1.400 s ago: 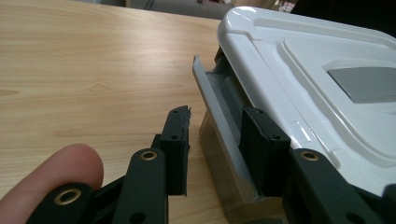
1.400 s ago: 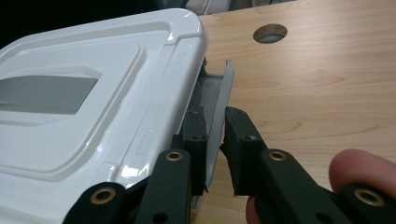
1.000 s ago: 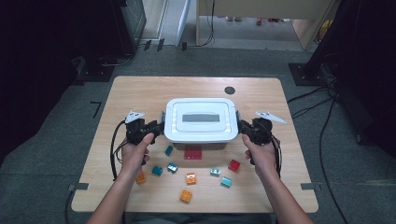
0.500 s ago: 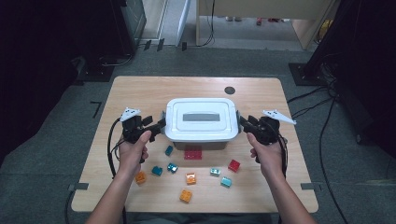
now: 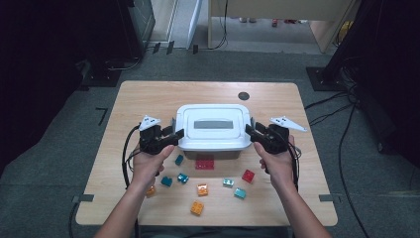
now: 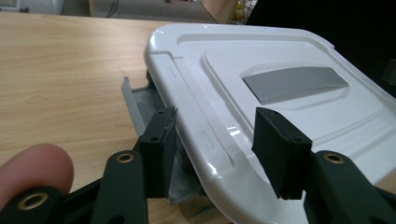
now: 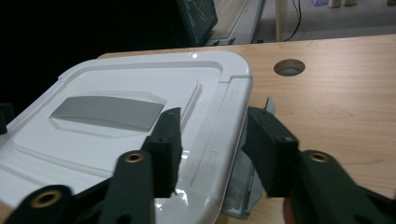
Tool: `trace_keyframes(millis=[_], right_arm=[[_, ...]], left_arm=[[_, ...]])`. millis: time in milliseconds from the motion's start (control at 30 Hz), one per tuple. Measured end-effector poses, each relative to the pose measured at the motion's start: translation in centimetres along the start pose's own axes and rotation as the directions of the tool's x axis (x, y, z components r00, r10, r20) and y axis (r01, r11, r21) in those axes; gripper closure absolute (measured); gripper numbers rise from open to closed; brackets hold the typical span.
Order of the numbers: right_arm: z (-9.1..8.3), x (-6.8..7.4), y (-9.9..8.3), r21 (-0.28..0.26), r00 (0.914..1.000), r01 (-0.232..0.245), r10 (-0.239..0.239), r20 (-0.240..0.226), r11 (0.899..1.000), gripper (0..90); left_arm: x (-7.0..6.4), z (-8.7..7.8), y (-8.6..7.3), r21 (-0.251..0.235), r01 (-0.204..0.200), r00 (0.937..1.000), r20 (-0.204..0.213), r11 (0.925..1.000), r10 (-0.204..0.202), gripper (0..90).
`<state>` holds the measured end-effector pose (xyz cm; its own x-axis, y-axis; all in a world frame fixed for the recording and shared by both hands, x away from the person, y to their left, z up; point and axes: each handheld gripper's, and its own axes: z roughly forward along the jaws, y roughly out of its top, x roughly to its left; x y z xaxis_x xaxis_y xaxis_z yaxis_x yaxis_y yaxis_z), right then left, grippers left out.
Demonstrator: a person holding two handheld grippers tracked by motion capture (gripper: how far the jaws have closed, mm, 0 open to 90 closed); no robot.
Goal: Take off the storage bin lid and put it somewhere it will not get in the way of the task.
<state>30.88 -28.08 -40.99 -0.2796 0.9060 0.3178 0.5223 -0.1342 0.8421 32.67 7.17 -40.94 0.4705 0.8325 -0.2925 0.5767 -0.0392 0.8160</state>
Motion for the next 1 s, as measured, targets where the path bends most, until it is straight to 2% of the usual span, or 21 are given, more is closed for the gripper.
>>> trace_keyframes(millis=[100, 167, 200, 300, 433, 567, 733, 833, 1000], right_arm=[[0.3, -0.1, -0.1, -0.001, 0.9999, -0.014, 0.014, 0.005, 1.0, 66.5], [0.6, -0.4, -0.2, 0.009, 0.9991, -0.031, 0.031, -0.029, 0.999, 68.3], [0.7, -0.5, -0.3, 0.011, 0.9989, -0.037, 0.037, -0.027, 0.999, 69.8], [0.8, -0.7, -0.4, 0.019, 0.9992, -0.034, 0.034, -0.02, 0.999, 71.1], [0.8, -1.1, -0.4, 0.025, 0.9971, -0.064, 0.065, -0.04, 0.998, 71.9], [0.9, -1.4, -0.3, 0.032, 0.9951, -0.084, 0.086, -0.049, 0.996, 69.5], [1.2, -2.0, -0.2, 0.052, 0.986, -0.145, 0.149, -0.075, 0.988, 63.9], [1.3, -2.0, -0.2, 0.069, 0.9796, -0.169, 0.175, -0.098, 0.983, 64.2], [1.4, -2.0, -0.2, 0.073, 0.9761, -0.186, 0.193, -0.099, 0.98, 64.2]], left_arm=[[-0.2, 0.2, -0.1, 0.01, -0.012, 0.9998, -0.013, 0.9999, 0.012, 50.8], [-0.1, 0.4, -0.2, 0.018, 0.003, 0.9999, -0.011, 0.9998, -0.003, 50.6], [0.0, 0.4, -0.2, 0.022, 0.008, 0.9999, -0.014, 0.9997, -0.008, 50.3], [0.3, 0.5, -0.2, 0.019, 0.029, 0.9994, -0.016, 0.9994, -0.029, 48.1], [0.2, 0.7, -0.1, 0.026, 0.035, 0.9994, -0.005, 0.9991, -0.034, 47.4], [0.3, 0.9, 0.0, 0.04, 0.042, 0.9989, 0.016, 0.9983, -0.043, 44.4], [0.3, 0.9, -0.1, 0.038, 0.042, 0.9989, 0.018, 0.9984, -0.043, 43.4], [0.3, 0.9, 0.0, 0.039, 0.043, 0.9989, 0.019, 0.9983, -0.044, 43.5], [0.4, 0.9, 0.0, 0.041, 0.051, 0.9984, 0.023, 0.9978, -0.052, 43.7]])
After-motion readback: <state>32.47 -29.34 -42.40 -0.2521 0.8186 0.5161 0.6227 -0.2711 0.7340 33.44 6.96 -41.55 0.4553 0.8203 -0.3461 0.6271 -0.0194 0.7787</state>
